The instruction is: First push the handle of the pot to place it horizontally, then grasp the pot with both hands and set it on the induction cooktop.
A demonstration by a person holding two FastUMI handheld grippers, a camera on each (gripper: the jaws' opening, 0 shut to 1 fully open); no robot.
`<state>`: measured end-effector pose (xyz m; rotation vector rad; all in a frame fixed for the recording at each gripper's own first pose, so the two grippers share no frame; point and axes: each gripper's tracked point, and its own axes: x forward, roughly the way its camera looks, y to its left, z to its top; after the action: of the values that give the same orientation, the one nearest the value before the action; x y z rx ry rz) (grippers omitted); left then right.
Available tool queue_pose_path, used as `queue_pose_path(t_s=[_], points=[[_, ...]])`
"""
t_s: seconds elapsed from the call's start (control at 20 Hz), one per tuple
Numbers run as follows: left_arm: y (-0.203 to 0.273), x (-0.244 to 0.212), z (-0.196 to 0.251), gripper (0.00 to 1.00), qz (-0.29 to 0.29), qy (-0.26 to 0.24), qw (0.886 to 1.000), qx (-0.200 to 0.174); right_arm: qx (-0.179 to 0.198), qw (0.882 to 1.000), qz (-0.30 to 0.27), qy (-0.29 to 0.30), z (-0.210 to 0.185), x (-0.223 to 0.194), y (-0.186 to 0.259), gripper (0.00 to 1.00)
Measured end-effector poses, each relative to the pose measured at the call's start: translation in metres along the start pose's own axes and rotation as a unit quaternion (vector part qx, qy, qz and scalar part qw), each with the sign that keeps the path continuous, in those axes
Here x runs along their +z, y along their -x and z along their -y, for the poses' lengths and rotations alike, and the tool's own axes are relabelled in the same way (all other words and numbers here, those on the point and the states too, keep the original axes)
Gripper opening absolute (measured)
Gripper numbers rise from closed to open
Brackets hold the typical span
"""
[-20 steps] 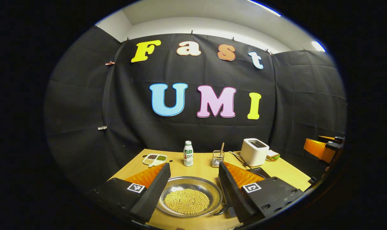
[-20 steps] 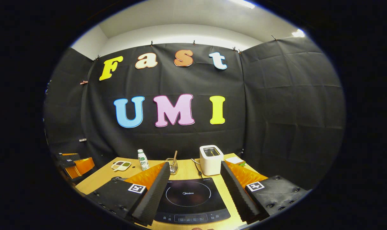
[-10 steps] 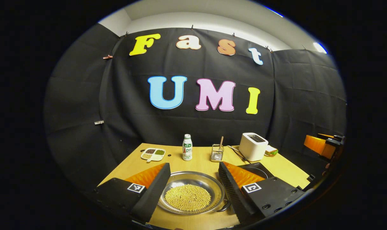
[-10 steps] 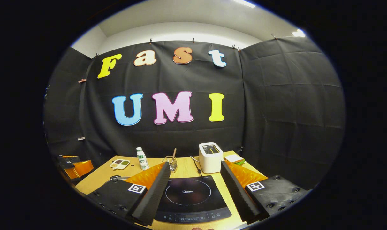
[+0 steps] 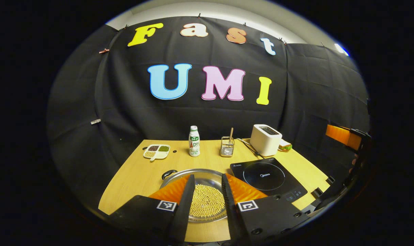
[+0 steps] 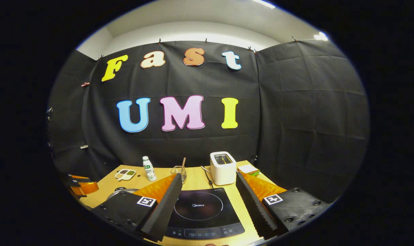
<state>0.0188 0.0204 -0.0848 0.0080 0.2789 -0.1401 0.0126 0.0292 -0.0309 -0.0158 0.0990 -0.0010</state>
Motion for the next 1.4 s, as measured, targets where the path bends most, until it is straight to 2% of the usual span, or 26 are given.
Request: queue_pose_path(t_s=[0.15,0.3,0.35,0.6,0.8,0.9,1.05,1.4], points=[[0.003,-0.014,0.006,0.42,-0.026,-0.005,0.999,-0.017,-0.007,1.0,-0.014,-0.007,0.008,-0.009,-0.002,0.98],[-0.001,-0.04,0.013,0.27,-0.07,-0.005,0.997,-0.032,-0.011,1.0,-0.022,-0.008,0.017,-0.012,-0.011,0.98],[-0.001,-0.046,0.015,0.24,-0.084,-0.006,0.996,-0.034,-0.012,1.0,-0.023,-0.01,0.018,-0.012,-0.014,0.98],[-0.008,-0.078,0.032,0.05,-0.142,0.01,0.989,-0.048,0.0,0.999,-0.031,-0.012,0.024,-0.013,-0.034,0.98],[-0.017,-0.101,0.036,0.05,-0.171,0.006,0.984,-0.047,0.01,0.998,-0.044,-0.034,0.03,-0.02,-0.058,0.99],[-0.018,-0.122,0.045,0.05,-0.193,0.004,0.979,-0.063,0.014,0.997,-0.054,-0.044,0.033,-0.025,-0.068,0.98],[-0.018,-0.155,0.055,0.05,-0.236,-0.022,0.968,-0.083,0.022,0.997,-0.059,-0.05,0.037,-0.026,-0.08,0.99],[-0.024,-0.209,0.059,0.05,-0.304,-0.075,0.946,-0.087,0.042,0.997,-0.052,-0.033,0.042,-0.022,-0.099,0.98]])
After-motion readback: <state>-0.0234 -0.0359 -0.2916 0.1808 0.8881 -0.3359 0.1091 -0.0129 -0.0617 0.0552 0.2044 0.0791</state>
